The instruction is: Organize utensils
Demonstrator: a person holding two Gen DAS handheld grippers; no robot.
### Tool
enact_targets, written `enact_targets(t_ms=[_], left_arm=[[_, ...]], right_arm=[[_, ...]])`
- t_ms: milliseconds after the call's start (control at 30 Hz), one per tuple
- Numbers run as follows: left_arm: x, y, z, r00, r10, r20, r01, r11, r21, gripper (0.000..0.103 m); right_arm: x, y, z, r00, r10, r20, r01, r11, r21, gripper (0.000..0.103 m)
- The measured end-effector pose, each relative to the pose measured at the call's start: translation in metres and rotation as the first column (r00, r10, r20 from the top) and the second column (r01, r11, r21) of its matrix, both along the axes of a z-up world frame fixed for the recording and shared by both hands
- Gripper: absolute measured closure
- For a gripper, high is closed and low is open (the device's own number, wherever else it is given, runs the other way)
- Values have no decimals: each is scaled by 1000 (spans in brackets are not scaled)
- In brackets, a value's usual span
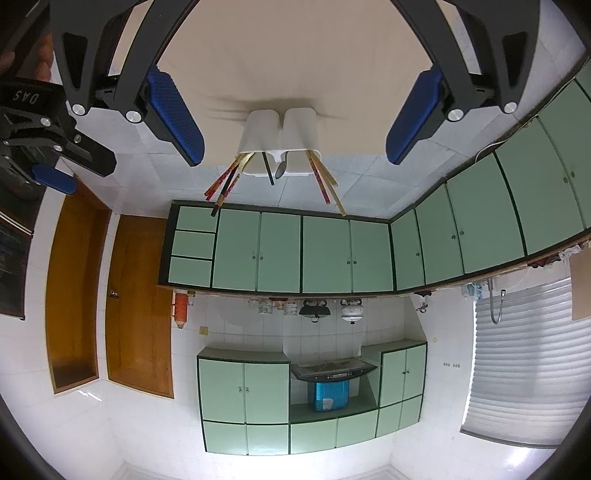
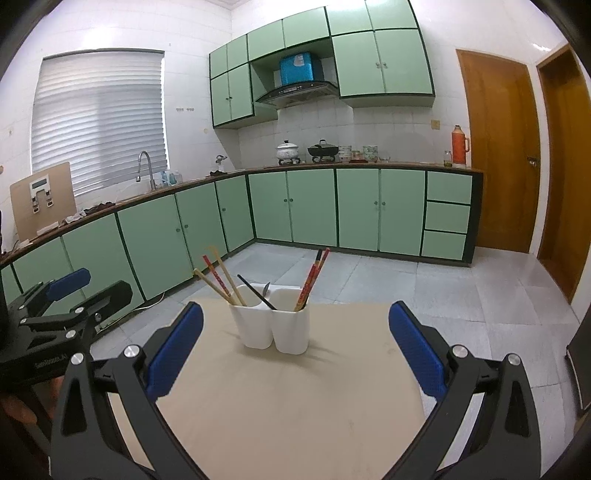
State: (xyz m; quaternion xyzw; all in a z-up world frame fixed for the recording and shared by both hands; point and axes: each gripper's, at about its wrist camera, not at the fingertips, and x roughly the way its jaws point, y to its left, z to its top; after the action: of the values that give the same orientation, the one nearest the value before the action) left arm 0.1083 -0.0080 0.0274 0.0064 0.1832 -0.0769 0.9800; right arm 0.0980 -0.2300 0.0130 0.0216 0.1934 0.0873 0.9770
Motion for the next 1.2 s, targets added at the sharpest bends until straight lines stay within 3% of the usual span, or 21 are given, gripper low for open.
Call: enact_targets(t_ms=[1200], left_arm=[[-17, -6, 2, 1000, 0, 24, 0, 1000, 7, 6]], right_arm=[[-7, 6, 3, 1000, 4, 20, -4, 1000, -7, 5]])
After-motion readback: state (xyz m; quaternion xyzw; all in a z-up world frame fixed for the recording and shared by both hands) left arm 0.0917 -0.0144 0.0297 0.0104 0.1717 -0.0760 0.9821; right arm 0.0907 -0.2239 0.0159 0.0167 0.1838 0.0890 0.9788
